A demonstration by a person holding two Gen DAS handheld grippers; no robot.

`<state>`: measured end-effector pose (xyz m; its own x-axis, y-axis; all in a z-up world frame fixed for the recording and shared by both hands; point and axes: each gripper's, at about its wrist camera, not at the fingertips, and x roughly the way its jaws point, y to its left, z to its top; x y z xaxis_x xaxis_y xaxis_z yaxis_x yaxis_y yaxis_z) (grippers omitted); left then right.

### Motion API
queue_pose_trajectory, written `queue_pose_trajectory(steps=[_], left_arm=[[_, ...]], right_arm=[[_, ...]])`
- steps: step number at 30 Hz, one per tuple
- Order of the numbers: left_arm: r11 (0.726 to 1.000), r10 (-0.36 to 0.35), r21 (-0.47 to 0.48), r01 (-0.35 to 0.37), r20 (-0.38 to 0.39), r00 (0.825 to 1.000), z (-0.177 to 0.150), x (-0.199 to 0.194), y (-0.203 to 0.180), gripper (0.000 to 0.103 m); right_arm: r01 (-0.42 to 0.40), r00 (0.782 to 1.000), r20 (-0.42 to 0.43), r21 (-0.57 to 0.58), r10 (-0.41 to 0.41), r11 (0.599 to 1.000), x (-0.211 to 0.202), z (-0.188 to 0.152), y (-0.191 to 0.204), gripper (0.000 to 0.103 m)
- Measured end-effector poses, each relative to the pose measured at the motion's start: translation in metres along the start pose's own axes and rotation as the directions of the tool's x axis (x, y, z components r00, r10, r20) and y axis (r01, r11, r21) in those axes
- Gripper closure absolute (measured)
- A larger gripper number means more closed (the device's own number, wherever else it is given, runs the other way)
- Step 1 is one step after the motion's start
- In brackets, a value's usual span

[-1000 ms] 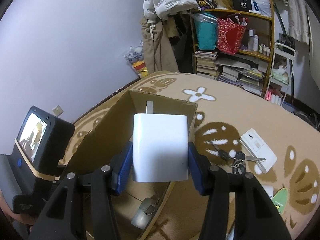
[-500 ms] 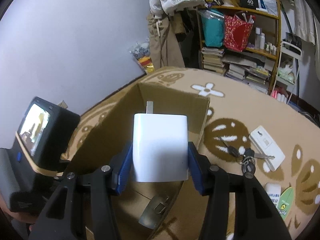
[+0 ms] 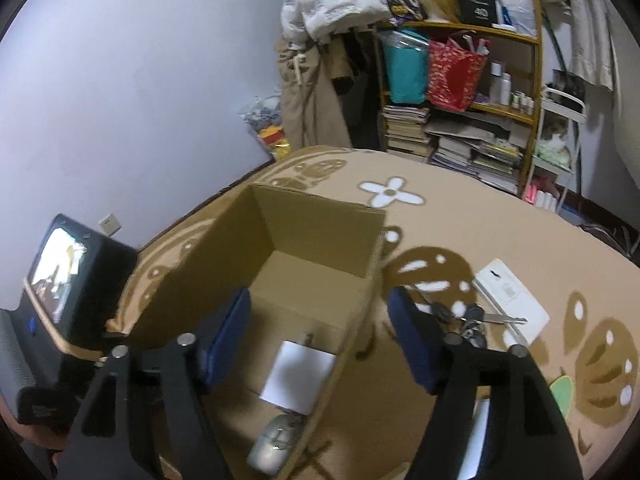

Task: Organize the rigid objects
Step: 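Carry the white charger into the box and open the right gripper, then move the right gripper to the black car keys and grasp them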

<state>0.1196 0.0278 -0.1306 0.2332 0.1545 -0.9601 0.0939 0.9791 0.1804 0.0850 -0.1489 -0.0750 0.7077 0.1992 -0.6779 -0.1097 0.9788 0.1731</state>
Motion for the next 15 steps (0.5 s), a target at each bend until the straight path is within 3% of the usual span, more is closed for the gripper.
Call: queue_pose_trajectory(steps=[2, 5, 15], left_arm=[[1.000, 0.000, 0.000, 0.000, 0.000, 1.000, 0.000, 0.000, 0.000, 0.085], [1.000, 0.003, 0.003, -0.003, 0.001, 1.000, 0.000, 0.000, 0.000, 0.085], [1.000, -0.002, -0.001, 0.002, -0.001, 1.000, 0.000, 0.000, 0.001, 0.085]], right_arm=[[0.028, 1.000, 0.000, 0.002, -0.028, 1.000, 0.001, 0.002, -0.007, 0.012], [0.053, 0.999, 0.005, 0.017, -0.053, 0.998, -0.002, 0.003, -0.018, 0.005], [0.145, 0.987, -0.082, 0.097, -0.137, 0.985, 0.002, 0.004, -0.068, 0.005]])
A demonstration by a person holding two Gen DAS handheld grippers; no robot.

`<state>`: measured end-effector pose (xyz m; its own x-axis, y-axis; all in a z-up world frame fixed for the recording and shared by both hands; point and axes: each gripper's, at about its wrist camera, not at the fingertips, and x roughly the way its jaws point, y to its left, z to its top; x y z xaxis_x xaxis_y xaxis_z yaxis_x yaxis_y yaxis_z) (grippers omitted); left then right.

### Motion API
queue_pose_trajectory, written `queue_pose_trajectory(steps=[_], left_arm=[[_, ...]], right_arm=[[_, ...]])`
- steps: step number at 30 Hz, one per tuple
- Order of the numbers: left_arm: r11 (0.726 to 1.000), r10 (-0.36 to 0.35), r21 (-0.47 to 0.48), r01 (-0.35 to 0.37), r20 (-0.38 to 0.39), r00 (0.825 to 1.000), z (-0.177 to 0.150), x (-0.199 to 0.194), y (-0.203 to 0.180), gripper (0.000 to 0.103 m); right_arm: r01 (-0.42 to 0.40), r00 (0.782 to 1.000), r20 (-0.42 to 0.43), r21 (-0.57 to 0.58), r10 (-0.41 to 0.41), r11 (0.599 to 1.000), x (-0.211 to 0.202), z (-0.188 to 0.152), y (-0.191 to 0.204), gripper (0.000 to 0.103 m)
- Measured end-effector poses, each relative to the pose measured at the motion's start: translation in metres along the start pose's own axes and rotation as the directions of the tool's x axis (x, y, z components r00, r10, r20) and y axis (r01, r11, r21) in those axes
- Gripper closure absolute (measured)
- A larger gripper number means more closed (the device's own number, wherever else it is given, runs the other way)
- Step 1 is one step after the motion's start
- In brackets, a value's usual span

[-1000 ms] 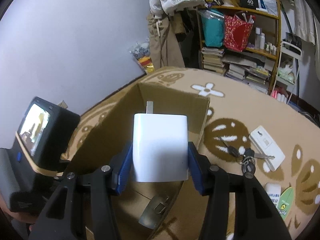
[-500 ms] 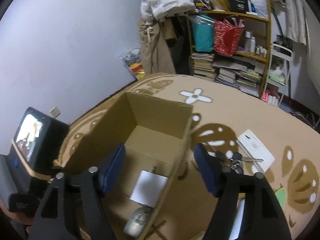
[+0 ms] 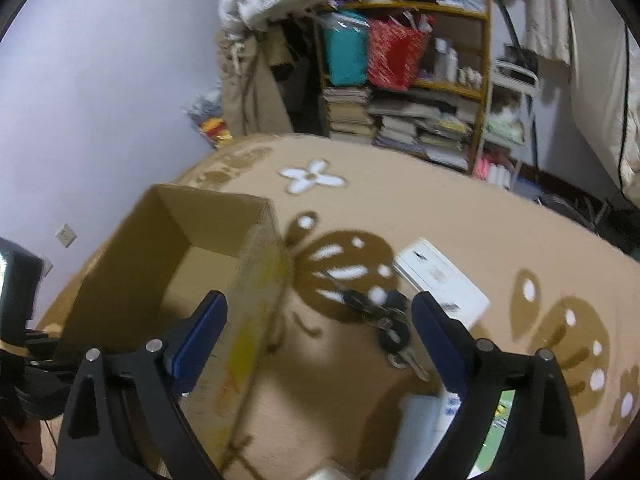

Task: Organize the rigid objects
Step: 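Move the right gripper to the black car keys and grasp them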

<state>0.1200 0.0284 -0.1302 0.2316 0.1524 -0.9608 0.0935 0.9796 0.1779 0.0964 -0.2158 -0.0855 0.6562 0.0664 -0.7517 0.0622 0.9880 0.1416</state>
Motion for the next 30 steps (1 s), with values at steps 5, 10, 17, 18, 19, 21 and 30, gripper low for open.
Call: queue_pose_trajectory(steps=[5, 10, 17, 18, 19, 21, 30], left_arm=[[1.000, 0.002, 0.001, -0.002, 0.000, 1.000, 0.000, 0.000, 0.000, 0.085], [1.000, -0.002, -0.003, 0.002, 0.001, 1.000, -0.001, -0.001, 0.000, 0.085], [1.000, -0.006, -0.007, 0.006, 0.001, 1.000, -0.001, -0.001, 0.002, 0.085], [1.000, -0.007, -0.009, 0.007, 0.000, 1.000, -0.001, -0.001, 0.003, 0.085], [1.000, -0.007, -0.010, 0.007, 0.000, 1.000, -0.001, -0.001, 0.003, 0.085], [1.000, -0.006, -0.008, 0.006, 0.000, 1.000, -0.001, 0.000, 0.003, 0.085], [1.000, -0.005, -0.008, 0.005, 0.000, 1.000, -0.001, 0.000, 0.004, 0.085]], right_arm=[[-0.006, 1.000, -0.009, 0.101, 0.007, 0.995, 0.004, -0.002, -0.026, 0.005], [-0.014, 0.999, -0.043, 0.128, 0.020, 0.992, 0.017, -0.002, -0.041, 0.005], [-0.030, 0.995, -0.090, 0.176, 0.046, 0.984, 0.046, -0.009, -0.055, 0.030], [-0.030, 0.994, -0.102, 0.179, 0.048, 0.983, 0.052, -0.011, -0.056, 0.030], [-0.031, 0.993, -0.108, 0.183, 0.051, 0.983, 0.055, -0.012, -0.057, 0.030], [-0.039, 0.990, -0.127, 0.190, 0.064, 0.981, 0.065, -0.017, -0.059, 0.030], [0.003, 0.975, -0.218, 0.145, 0.029, 0.989, 0.090, -0.029, -0.056, 0.040]])
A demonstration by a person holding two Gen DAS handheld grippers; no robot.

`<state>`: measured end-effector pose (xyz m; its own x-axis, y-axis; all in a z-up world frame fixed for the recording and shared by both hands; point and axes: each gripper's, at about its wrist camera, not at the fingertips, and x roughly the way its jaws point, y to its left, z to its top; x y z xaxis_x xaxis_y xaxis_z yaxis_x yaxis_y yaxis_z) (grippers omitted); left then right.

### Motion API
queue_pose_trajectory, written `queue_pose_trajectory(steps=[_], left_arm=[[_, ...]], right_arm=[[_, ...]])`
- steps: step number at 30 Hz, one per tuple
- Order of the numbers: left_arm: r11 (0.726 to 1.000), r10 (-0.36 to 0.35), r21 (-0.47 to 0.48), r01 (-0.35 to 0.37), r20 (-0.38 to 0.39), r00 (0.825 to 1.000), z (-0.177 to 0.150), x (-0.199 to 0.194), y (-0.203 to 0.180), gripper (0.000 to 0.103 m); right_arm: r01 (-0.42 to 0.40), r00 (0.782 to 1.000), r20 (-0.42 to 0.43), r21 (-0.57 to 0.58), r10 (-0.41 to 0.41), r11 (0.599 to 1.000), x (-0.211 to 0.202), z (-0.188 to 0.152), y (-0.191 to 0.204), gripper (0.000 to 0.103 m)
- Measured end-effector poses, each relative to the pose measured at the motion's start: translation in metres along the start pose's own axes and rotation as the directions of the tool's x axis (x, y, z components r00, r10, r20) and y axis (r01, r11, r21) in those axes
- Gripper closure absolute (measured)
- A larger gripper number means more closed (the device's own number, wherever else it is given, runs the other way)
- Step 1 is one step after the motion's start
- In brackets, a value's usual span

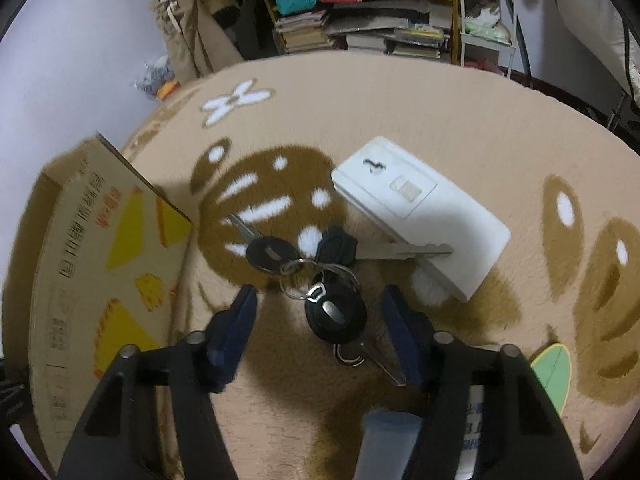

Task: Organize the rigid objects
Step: 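Move the right gripper to the black car keys and grasp them, then carry the keys into the box and open the right gripper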

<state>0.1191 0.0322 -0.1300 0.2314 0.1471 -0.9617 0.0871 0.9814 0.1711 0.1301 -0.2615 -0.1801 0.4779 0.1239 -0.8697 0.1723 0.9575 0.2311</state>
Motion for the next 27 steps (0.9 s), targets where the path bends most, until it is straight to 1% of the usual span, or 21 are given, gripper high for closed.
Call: queue_pose_trajectory(steps=[4, 5, 6, 7, 10, 14, 18, 20, 23, 27], left_arm=[[1.000, 0.001, 0.002, -0.001, 0.000, 1.000, 0.000, 0.000, 0.000, 0.085], [1.000, 0.000, 0.001, 0.000, 0.001, 1.000, 0.000, 0.000, 0.000, 0.085], [1.000, 0.000, 0.000, 0.000, 0.000, 1.000, 0.000, 0.000, 0.000, 0.085], [1.000, 0.000, 0.001, 0.000, 0.000, 1.000, 0.000, 0.000, 0.000, 0.085], [1.000, 0.002, 0.002, -0.002, 0.001, 1.000, 0.000, 0.000, 0.000, 0.085], [1.000, 0.004, 0.003, -0.004, 0.001, 1.000, 0.000, 0.000, 0.000, 0.085], [1.000, 0.009, 0.008, -0.009, 0.002, 1.000, -0.001, -0.001, -0.002, 0.085], [1.000, 0.011, 0.009, -0.011, 0.002, 1.000, -0.001, -0.001, -0.003, 0.085], [1.000, 0.012, 0.009, -0.012, 0.002, 1.000, -0.001, -0.001, -0.003, 0.085], [1.000, 0.011, 0.009, -0.011, 0.001, 1.000, -0.001, -0.001, -0.004, 0.085]], right_arm=[[0.000, 1.000, 0.004, 0.001, 0.000, 1.000, 0.001, 0.000, -0.002, 0.042], [0.010, 1.000, 0.016, -0.010, -0.010, 1.000, 0.000, 0.000, 0.000, 0.050], [0.030, 0.999, 0.027, -0.024, -0.029, 0.999, 0.001, 0.000, 0.001, 0.056], [0.049, 0.998, 0.038, -0.035, -0.048, 0.998, 0.001, 0.001, 0.004, 0.060], [0.060, 0.997, 0.059, -0.055, -0.057, 0.997, 0.001, 0.003, 0.010, 0.061], [0.109, 0.993, 0.060, -0.111, -0.103, 0.988, 0.005, 0.002, 0.018, 0.061], [0.122, 0.991, 0.079, -0.124, -0.113, 0.985, 0.006, 0.002, 0.020, 0.060], [0.148, 0.987, 0.089, -0.132, -0.137, 0.980, 0.005, 0.002, 0.020, 0.073], [0.117, 0.990, 0.095, -0.095, -0.108, 0.989, -0.001, 0.004, 0.018, 0.073], [0.093, 0.990, 0.116, -0.092, -0.082, 0.991, -0.015, 0.008, 0.022, 0.073]])
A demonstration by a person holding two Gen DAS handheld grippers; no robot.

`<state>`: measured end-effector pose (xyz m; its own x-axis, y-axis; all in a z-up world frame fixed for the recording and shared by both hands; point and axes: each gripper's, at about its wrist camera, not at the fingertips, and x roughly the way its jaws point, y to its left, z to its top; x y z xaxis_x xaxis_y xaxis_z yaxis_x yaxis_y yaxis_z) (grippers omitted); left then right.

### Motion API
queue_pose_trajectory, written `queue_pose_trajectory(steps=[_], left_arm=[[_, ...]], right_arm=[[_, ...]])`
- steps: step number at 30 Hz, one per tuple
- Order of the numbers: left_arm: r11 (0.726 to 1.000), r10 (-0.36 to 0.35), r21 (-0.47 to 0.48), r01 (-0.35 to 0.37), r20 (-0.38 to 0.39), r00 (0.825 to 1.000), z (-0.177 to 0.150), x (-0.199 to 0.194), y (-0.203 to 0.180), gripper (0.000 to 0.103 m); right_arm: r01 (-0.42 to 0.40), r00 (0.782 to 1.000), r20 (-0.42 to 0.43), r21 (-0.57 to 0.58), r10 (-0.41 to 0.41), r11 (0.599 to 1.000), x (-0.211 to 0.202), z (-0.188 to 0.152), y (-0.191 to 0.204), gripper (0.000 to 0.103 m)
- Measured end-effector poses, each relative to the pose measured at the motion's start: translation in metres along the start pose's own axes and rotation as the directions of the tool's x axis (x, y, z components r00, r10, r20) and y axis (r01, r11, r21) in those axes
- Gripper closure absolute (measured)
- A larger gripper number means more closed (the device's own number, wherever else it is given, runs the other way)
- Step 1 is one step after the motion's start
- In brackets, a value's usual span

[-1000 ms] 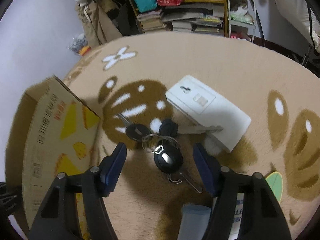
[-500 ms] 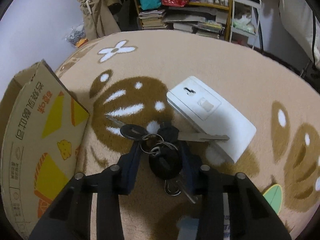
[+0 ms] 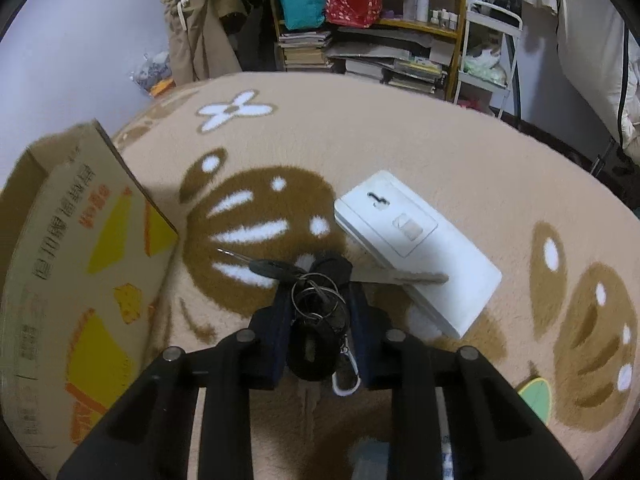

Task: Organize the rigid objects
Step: 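Carry the keys into the box and open the right gripper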

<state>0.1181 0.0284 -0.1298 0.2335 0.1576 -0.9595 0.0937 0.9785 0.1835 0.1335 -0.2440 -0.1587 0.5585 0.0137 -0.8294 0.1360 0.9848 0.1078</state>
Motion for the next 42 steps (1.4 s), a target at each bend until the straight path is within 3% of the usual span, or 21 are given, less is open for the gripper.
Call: queue_pose_trajectory(steps=[7, 13, 23, 32, 36, 42], left_arm=[[1.000, -0.001, -0.001, 0.001, -0.001, 1.000, 0.001, 0.000, 0.000, 0.085], [1.000, -0.002, -0.002, 0.002, -0.002, 1.000, 0.001, 0.000, 0.001, 0.085], [1.000, -0.002, -0.001, 0.002, -0.003, 1.000, 0.001, 0.000, 0.001, 0.085], [1.000, -0.002, -0.002, 0.002, -0.003, 1.000, 0.002, 0.000, 0.001, 0.085], [1.000, -0.001, -0.001, 0.001, -0.003, 1.000, 0.001, 0.000, 0.001, 0.085], [1.000, -0.001, 0.000, 0.001, -0.003, 1.000, 0.001, 0.000, 0.001, 0.085]], right_arm=[[-0.051, 0.996, 0.080, 0.028, 0.048, 0.998, -0.032, 0.012, 0.005, 0.073], [-0.110, 0.978, 0.178, 0.010, 0.106, 0.994, -0.067, 0.021, 0.018, 0.073], [-0.228, 0.905, 0.349, -0.089, 0.245, 0.969, -0.137, 0.030, 0.053, 0.073], [-0.269, 0.865, 0.374, -0.215, 0.334, 0.939, -0.175, 0.018, 0.098, 0.073], [-0.286, 0.868, 0.344, -0.243, 0.358, 0.927, -0.169, 0.012, 0.109, 0.073], [-0.303, 0.895, 0.254, -0.255, 0.366, 0.918, -0.141, 0.004, 0.120, 0.073]])
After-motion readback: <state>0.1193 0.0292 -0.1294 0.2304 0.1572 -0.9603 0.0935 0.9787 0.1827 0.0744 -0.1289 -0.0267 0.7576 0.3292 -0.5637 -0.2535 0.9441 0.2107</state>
